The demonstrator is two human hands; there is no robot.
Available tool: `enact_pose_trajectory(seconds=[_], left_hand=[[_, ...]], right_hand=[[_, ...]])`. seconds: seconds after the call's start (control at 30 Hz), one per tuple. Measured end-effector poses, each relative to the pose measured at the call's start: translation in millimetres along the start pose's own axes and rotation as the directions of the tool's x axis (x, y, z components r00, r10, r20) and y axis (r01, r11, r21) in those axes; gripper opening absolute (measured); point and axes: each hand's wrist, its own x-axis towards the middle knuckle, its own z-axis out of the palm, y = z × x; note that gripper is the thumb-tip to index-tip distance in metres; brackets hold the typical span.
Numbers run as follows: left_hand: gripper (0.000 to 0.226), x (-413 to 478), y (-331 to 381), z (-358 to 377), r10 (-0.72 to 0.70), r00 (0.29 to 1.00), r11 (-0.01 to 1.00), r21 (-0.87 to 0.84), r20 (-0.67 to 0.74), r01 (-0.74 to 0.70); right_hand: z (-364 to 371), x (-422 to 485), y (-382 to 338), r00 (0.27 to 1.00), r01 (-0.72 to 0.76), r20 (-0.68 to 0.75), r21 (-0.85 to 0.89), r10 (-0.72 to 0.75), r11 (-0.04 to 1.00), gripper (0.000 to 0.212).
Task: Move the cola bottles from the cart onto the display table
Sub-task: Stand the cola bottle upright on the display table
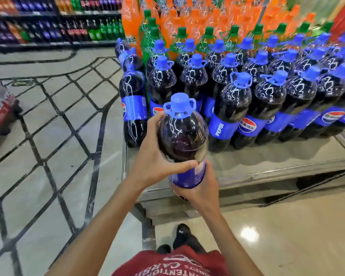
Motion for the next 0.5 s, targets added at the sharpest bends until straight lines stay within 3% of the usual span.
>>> enact_pose_trajectory(seconds=[0.5], left_hand=[[0.108,119,-45,45,-0.007,0.999,1.000,0.028,-0.038,0.008]], right_hand=[[3,133,30,0.997,-0.061,0.061,0.089,0.055,0.994,0.095]])
